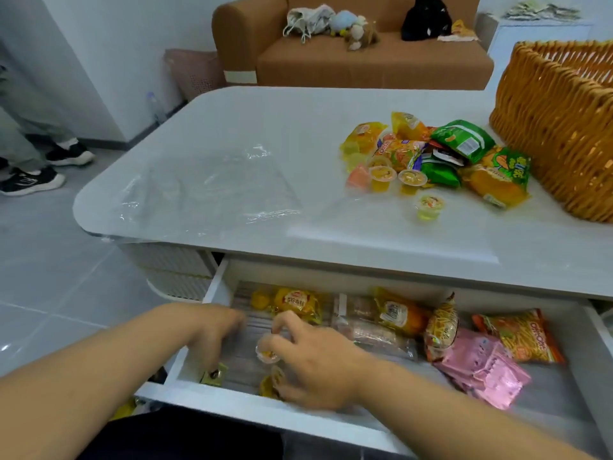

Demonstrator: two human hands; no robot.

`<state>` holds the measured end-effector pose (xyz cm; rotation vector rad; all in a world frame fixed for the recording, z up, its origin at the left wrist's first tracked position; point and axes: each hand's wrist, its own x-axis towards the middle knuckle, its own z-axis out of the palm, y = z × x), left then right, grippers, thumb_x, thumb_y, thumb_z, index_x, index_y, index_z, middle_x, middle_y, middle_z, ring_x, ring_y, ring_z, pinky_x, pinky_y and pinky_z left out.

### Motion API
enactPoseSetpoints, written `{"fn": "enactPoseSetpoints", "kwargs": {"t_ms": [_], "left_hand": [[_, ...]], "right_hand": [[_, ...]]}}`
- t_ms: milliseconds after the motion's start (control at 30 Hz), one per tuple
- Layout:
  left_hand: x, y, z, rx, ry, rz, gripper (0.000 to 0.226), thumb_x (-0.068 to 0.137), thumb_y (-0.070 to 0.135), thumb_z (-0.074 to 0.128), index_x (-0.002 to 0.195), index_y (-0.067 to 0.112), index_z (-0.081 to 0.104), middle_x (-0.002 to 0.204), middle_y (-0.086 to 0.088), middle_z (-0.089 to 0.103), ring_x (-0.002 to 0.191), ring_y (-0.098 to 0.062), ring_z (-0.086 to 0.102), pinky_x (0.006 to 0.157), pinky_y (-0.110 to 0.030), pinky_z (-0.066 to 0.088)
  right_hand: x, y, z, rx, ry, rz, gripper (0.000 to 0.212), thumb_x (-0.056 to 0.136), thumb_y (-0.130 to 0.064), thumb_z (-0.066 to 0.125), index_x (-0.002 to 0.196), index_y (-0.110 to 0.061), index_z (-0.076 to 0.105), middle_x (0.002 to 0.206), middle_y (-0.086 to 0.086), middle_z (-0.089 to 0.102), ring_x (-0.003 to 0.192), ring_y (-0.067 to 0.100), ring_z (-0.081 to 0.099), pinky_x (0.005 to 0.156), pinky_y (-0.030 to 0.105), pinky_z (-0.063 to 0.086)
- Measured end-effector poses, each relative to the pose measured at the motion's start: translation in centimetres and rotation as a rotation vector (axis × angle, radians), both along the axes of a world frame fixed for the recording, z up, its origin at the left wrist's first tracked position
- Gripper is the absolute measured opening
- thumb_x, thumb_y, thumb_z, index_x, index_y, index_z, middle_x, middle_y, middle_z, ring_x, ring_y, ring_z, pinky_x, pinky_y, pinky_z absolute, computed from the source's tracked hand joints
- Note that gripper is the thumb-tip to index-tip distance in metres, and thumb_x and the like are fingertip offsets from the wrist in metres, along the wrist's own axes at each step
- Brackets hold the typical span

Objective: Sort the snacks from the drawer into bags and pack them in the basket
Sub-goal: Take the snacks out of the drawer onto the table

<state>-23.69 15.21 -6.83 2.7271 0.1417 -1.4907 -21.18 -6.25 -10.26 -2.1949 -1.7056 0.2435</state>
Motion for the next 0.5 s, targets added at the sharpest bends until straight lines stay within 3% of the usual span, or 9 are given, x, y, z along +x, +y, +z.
{"fn": "enactPoseSetpoints", "kwargs": {"t_ms": [133,267,400,500], "left_hand": [[0.7,-1.2,-0.3,0.199,0.071,-0.15,0.078,0.077,0.023,0.079,0.138,0.014,0.032,0.129,-0.006,0.053,0.112,-0.023,0.059,0.08,-0.027,0.048],[1.1,-1.6,-0.4,0.299,0.065,-0.268,0.078,0.078,0.031,0.079,0.14,0.011,0.035,0.126,-0.007,0.053,0.109,-0.024,0.057,0.079,-0.03,0.045],[0.8,-1.9,-1.0,0.32,0.061,-0.419,0.062,0.079,0.04,0.074,0.128,0.013,0.048,0.121,-0.005,0.058,0.106,-0.025,0.059,0.082,-0.034,0.048],[0.7,-3.1,-2.0,0.349,0.088,-0.524,0.053,0.084,0.033,0.07,0.13,0.013,0.053,0.126,-0.007,0.058,0.112,-0.027,0.059,0.084,-0.035,0.045]], "right_hand": [[1.1,3.0,-2.0,-0.263,0.009,0.021,0.064,0.089,-0.053,0.054,0.142,-0.035,0.023,0.149,0.015,0.013,0.096,0.039,0.056,0.079,0.044,0.053],[0.3,4.3,-3.6,-0.411,0.018,0.09,0.041,0.095,-0.042,0.048,0.132,-0.024,0.047,0.142,0.017,0.022,0.093,0.039,0.058,0.082,0.044,0.051],[0.5,3.4,-4.3,-0.363,0.043,0.06,0.027,0.094,-0.031,0.051,0.117,-0.017,0.057,0.133,0.015,0.03,0.082,0.035,0.057,0.078,0.044,0.052],[1.2,1.2,-4.5,-0.344,0.094,0.003,0.022,0.091,-0.028,0.057,0.11,-0.018,0.059,0.134,0.011,0.031,0.081,0.029,0.055,0.081,0.043,0.051]]}}
